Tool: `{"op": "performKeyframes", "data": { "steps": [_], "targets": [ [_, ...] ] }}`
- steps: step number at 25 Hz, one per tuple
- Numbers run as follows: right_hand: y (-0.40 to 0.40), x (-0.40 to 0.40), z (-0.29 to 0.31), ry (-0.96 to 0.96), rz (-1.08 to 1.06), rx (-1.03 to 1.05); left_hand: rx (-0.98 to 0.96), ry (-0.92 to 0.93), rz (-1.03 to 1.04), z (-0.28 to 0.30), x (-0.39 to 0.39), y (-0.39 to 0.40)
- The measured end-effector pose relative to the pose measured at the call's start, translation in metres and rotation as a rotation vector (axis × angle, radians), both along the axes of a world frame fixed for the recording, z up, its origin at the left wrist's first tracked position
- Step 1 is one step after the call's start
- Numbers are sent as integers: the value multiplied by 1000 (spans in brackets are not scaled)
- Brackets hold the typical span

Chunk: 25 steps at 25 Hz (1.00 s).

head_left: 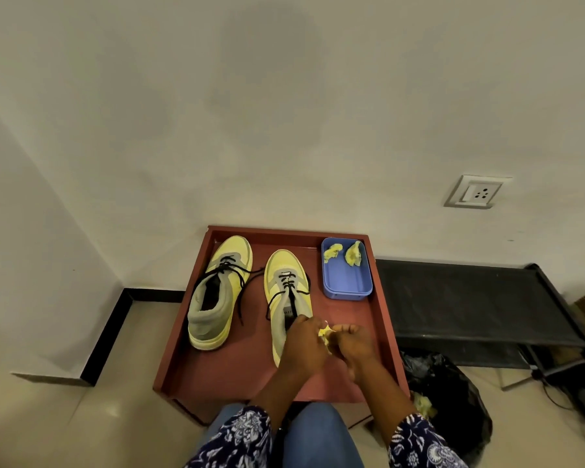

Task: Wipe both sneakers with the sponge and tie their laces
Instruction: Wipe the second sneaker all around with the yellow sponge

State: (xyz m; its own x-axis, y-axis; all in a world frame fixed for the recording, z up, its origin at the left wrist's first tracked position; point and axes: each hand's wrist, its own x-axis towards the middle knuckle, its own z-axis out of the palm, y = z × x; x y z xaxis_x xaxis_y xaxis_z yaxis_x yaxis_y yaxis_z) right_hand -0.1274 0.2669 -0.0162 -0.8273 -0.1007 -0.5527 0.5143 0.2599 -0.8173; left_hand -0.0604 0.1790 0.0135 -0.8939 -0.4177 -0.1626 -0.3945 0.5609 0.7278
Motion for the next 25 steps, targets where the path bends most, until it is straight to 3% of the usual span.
{"op": "performKeyframes", "data": {
  "steps": [5,12,18,25],
  "targets": [
    [36,5,24,51,11,9,335,-52,202,3,-12,44],
    [99,5,31,-22,-148,22,517,-100,169,7,-22,100],
    [156,1,33,-42,-326,33,499,-102,145,12,-39,160],
    [204,3,32,75,-528,210,593,-196,-218,13,-47,196]
  ]
}}
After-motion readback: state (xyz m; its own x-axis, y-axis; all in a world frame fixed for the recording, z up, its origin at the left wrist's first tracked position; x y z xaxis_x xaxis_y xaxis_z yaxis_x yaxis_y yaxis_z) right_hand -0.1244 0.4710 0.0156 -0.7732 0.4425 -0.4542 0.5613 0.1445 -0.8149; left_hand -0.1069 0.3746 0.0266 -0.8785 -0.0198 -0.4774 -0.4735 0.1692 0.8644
